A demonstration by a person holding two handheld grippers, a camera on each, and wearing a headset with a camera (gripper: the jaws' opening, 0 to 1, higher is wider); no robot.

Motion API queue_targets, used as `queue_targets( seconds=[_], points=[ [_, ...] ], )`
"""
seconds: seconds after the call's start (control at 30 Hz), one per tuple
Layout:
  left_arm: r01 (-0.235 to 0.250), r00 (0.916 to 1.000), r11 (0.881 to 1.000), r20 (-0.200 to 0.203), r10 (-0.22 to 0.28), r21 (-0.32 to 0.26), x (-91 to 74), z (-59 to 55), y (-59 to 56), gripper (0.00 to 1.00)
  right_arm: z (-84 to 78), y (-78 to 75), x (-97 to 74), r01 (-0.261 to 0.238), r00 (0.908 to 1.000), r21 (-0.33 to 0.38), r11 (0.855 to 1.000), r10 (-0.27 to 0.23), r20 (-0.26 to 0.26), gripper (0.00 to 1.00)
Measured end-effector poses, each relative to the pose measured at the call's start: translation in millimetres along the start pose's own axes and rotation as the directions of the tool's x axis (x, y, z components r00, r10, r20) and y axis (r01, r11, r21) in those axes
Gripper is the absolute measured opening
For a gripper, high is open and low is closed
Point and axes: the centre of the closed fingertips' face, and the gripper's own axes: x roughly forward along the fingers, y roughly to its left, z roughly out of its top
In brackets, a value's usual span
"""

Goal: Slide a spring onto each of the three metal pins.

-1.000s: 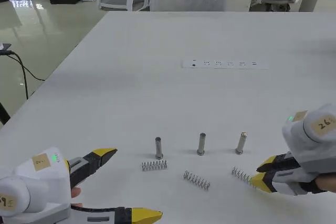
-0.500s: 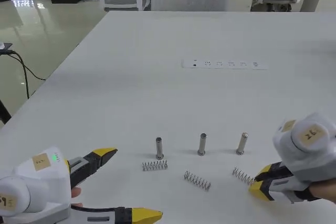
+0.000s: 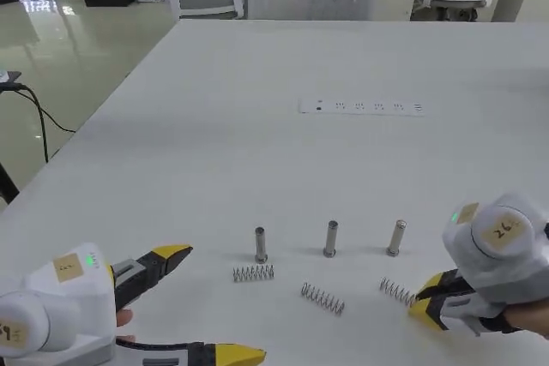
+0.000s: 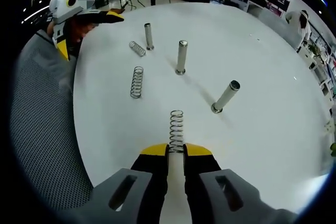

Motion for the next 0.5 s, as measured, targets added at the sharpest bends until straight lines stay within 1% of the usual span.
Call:
queue_targets(
  seconds=[0.23,0.37,0.5],
  points=[
    [0.004,1.0000,1.000,-0.003,-0.004,0.011,0.1,-0.3,-0.5,0.93,6.6,-1.7,-8.1,-0.007,0.9997,0.034,0.999,0.007,0.025,0.08],
    [0.007,1.0000,1.000,-0.004,-0.007,0.019,0.3,0.2,-1.4,0.92,9.8,0.1,-11.2,-0.015,0.9994,0.032,0.999,0.014,0.030,0.08],
    [0.032,0.9993,0.999,-0.019,-0.032,0.043,2.2,-0.8,-7.4,0.92,16.2,4.8,-14.8,-0.030,0.9990,0.021,0.999,0.029,0.033,0.08]
  ],
)
